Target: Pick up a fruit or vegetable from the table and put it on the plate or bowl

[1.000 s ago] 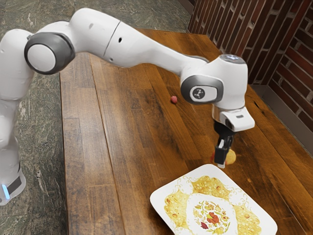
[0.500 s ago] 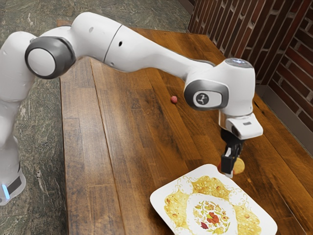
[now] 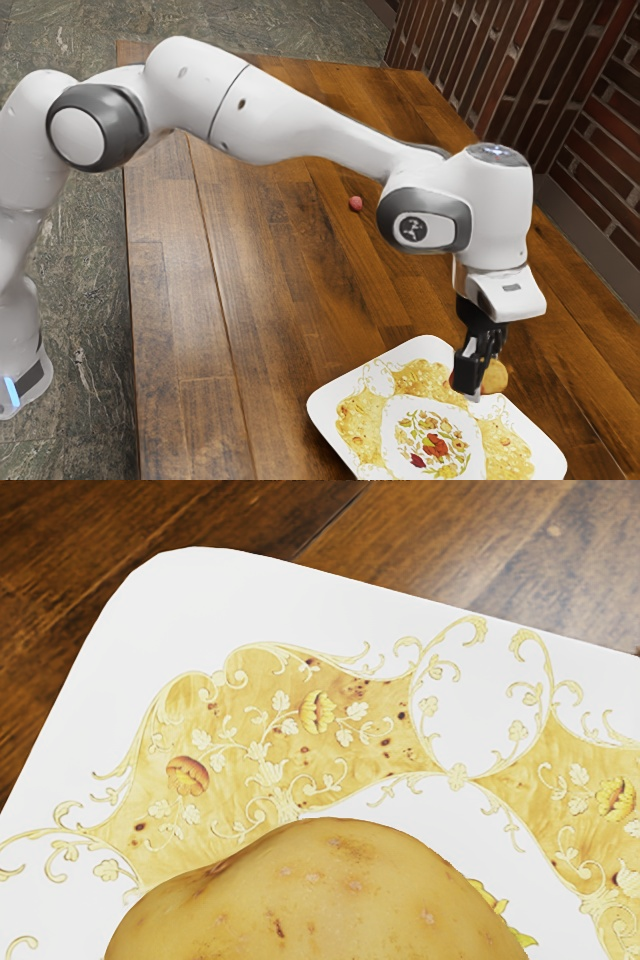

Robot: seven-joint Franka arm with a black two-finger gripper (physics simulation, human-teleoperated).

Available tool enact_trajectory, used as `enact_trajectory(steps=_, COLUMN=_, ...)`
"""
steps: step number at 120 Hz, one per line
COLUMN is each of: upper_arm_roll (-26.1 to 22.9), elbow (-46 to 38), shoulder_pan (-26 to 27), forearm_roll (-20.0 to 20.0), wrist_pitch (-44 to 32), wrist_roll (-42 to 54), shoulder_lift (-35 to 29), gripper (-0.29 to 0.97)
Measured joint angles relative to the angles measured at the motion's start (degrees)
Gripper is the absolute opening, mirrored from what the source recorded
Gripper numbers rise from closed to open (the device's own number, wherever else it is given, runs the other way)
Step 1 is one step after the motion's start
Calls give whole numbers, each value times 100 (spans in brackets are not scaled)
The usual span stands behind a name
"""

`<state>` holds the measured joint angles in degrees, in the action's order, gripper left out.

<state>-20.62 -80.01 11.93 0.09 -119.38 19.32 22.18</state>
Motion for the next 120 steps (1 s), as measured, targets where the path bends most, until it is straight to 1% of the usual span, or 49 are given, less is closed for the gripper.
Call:
enact_trajectory(steps=22, upper_arm_roll=-1, elbow=6, shoulder_pan=147, forearm_roll=38, wrist_pitch=1, wrist_roll=-48, shoulder_lift=50, gripper=33)
enact_trajectory(steps=60, upper_arm_roll=9, elbow=166, shoulder_pan=149, forearm_roll=24, wrist_pitch=-15, wrist_roll=-102, shoulder_lift=676, gripper=33)
enact_trajectory(steps=84, upper_arm_roll=164, elbow=264, shoulder_pan=103, forearm_roll=5, wrist_pitch=-64, wrist_roll=-136, shoulder_lift=884, gripper=33)
enact_trajectory(steps=102, upper_arm_roll=189, elbow=355, shoulder_pan=108, forearm_roll=5, wrist_pitch=-91, wrist_roll=-151, shoulder_lift=1001, gripper=33)
enact_trajectory(steps=112, upper_arm_roll=190, elbow=360, shoulder_pan=108, forearm_roll=-12, wrist_pitch=-93, wrist_roll=-139, shoulder_lift=1010, gripper=47)
enact_trajectory(steps=120, upper_arm_roll=191, elbow=361, shoulder_pan=108, forearm_roll=-25, wrist_pitch=-96, wrist_roll=-127, shoulder_lift=1010, gripper=55)
